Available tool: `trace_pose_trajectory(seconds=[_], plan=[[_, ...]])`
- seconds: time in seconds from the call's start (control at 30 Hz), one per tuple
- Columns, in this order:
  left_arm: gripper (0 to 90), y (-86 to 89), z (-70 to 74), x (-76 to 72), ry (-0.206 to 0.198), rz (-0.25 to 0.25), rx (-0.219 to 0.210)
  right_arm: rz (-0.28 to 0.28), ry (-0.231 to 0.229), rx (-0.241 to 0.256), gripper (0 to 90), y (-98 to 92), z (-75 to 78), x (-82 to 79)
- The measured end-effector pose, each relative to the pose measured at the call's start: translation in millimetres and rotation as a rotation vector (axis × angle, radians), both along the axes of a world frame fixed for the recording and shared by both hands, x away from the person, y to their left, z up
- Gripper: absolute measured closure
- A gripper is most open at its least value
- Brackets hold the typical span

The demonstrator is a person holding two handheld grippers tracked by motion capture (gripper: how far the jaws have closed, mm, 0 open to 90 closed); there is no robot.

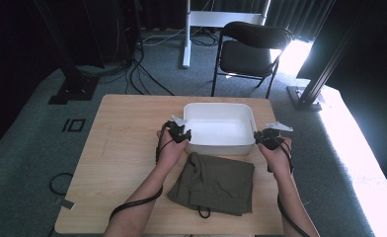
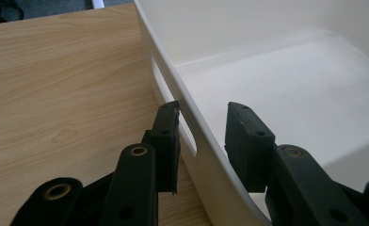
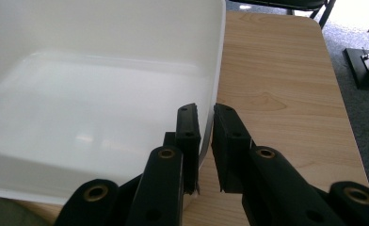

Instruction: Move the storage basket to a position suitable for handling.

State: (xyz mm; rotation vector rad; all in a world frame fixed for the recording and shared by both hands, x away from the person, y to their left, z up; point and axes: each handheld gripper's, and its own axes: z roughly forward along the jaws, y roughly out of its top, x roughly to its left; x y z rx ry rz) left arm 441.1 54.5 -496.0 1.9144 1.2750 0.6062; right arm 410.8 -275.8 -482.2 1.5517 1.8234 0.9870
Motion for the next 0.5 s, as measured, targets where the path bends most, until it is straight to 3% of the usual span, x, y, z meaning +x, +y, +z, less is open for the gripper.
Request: trace_pose_trajectory(seconds=[0.4, 0.5], plan=[[66.8, 1.0, 0.5, 0.7, 0.015, -0.013, -0.018, 0.000, -0.001, 0.025, 80.5, -3.7, -0.6, -0.9], [65.9, 1.2, 1.0, 0.3, 0.018, -0.023, -0.013, -0.003, -0.014, 0.027, 75.7, -4.9, 0.0, -0.7]])
